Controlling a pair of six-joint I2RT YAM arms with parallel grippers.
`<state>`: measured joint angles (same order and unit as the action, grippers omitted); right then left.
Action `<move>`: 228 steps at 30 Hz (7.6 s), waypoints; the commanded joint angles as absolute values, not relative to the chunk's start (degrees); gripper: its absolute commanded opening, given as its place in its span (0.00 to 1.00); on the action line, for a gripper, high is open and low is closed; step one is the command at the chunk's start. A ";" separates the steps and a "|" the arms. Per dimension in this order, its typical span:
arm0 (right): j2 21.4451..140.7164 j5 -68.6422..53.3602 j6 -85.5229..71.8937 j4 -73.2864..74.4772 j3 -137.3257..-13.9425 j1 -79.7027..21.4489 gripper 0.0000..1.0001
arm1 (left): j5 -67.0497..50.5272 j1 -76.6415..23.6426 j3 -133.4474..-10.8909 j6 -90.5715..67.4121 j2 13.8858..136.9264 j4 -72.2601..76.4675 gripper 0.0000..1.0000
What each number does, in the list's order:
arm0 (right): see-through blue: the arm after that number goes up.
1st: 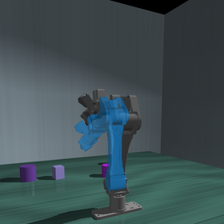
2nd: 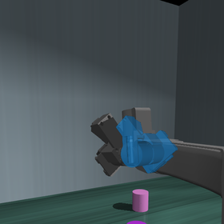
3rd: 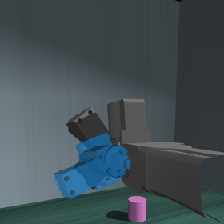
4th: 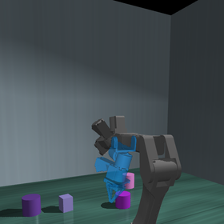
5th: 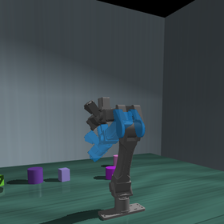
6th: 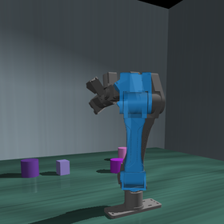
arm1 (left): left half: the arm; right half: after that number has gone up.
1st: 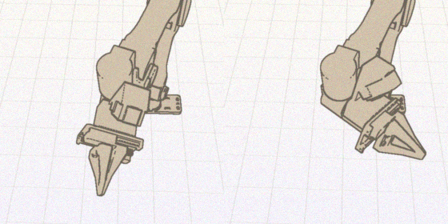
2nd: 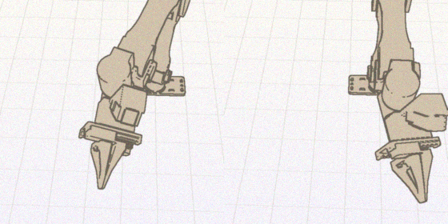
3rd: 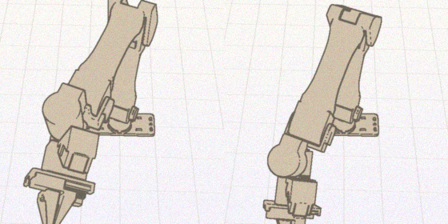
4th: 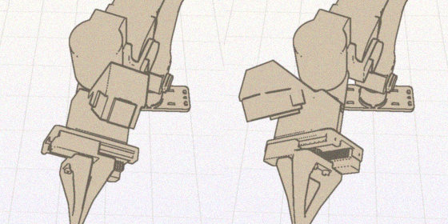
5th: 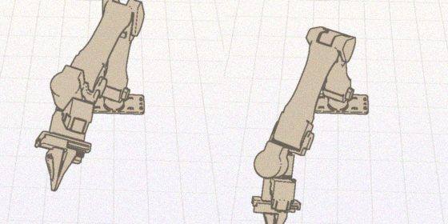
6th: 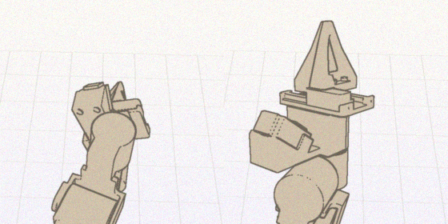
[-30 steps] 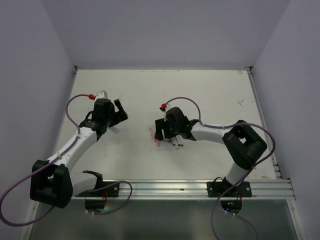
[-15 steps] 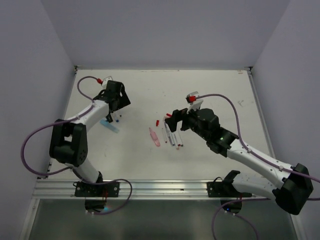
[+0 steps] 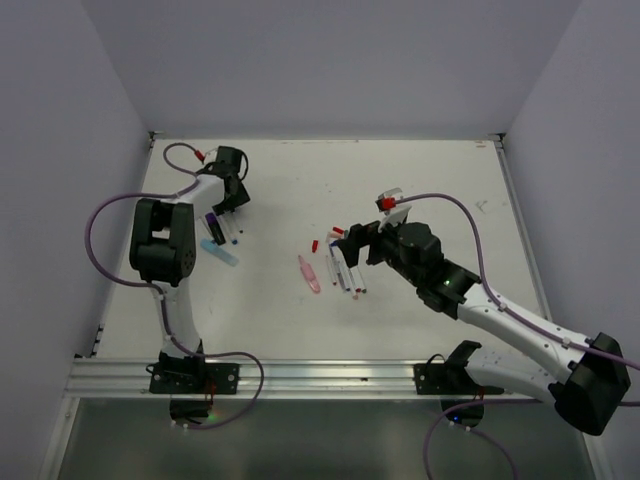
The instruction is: Open the pen caps
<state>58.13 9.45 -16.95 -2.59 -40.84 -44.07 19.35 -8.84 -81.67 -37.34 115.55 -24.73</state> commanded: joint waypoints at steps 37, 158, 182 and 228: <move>87.36 -12.30 -32.60 -21.71 -54.48 -44.56 0.80 | 0.35 -22.41 -45.63 -51.41 75.95 6.40 0.00; 103.62 4.39 -25.75 -2.46 -57.57 -53.88 0.19 | 4.56 -28.48 -52.38 -52.91 97.65 -6.50 0.18; 81.59 5.44 -24.35 -1.67 -52.83 -53.79 0.69 | 19.50 -24.97 -56.77 -47.73 85.25 -18.10 0.91; 76.55 3.17 -27.24 -14.92 -43.86 -53.00 0.97 | -1.65 -9.23 -52.31 -48.15 93.62 -5.38 0.01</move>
<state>76.38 5.78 -25.06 -8.01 -44.64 -53.23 6.09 -8.78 -56.01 -44.49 99.66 -12.51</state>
